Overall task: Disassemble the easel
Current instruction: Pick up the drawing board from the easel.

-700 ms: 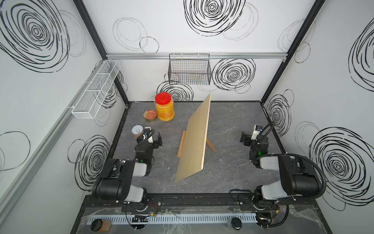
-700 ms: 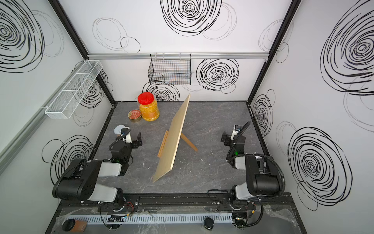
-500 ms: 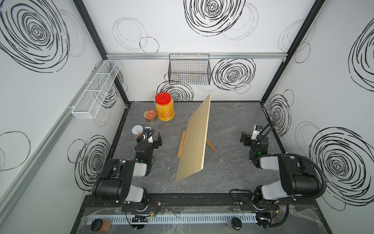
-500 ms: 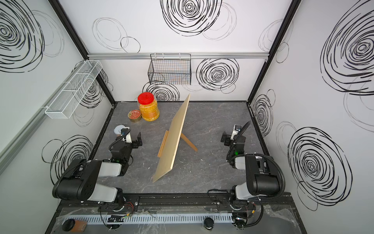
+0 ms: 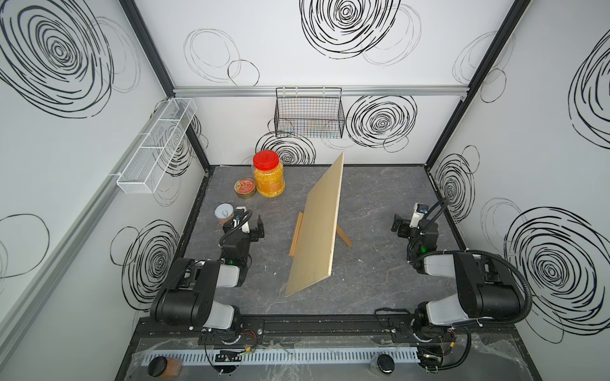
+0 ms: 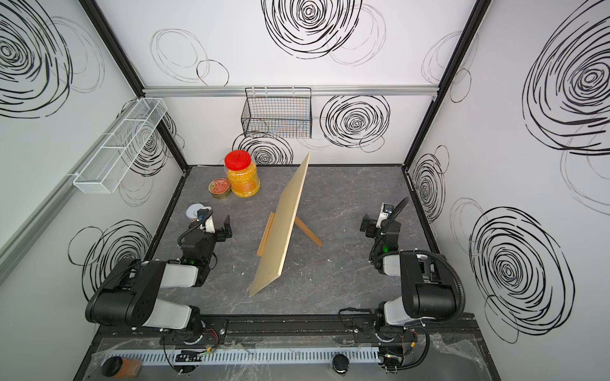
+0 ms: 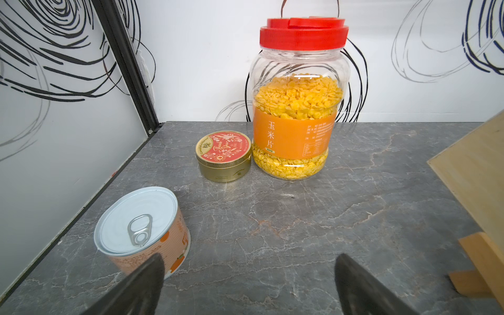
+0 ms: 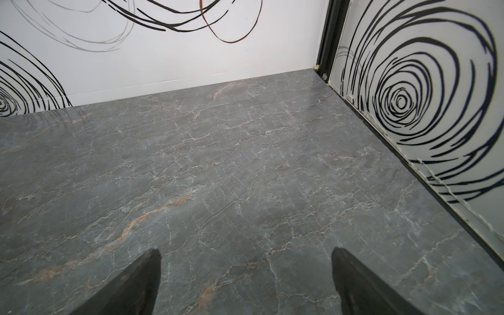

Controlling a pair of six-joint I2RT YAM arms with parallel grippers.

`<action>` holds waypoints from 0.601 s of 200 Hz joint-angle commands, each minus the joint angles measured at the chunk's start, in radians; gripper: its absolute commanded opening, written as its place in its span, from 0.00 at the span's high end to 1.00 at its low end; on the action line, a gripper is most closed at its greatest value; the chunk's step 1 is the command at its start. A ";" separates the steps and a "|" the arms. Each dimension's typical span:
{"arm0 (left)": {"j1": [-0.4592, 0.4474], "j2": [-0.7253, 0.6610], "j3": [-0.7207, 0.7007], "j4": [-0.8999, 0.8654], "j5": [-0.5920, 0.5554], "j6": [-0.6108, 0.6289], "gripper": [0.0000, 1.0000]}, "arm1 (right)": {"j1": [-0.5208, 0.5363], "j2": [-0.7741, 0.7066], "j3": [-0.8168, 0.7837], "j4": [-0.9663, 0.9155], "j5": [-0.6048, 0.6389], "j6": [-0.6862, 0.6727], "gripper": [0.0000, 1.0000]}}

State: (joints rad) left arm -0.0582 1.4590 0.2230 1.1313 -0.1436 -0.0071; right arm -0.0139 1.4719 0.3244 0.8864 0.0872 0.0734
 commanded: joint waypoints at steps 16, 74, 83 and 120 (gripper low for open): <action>-0.003 0.003 0.015 0.064 -0.010 0.014 0.01 | 0.002 -0.004 0.008 0.008 0.002 -0.010 0.00; 0.009 0.004 0.017 0.064 0.010 0.007 0.01 | 0.002 -0.005 0.007 0.008 0.003 -0.009 0.00; 0.009 0.004 0.016 0.064 0.012 0.006 0.01 | 0.002 -0.004 0.007 0.008 0.003 -0.009 0.00; 0.011 0.004 0.016 0.064 0.013 0.006 0.01 | 0.002 -0.005 0.008 0.008 0.003 -0.009 0.00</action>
State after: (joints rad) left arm -0.0540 1.4590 0.2230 1.1313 -0.1383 -0.0074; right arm -0.0139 1.4719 0.3244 0.8864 0.0872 0.0734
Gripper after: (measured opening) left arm 0.991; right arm 0.999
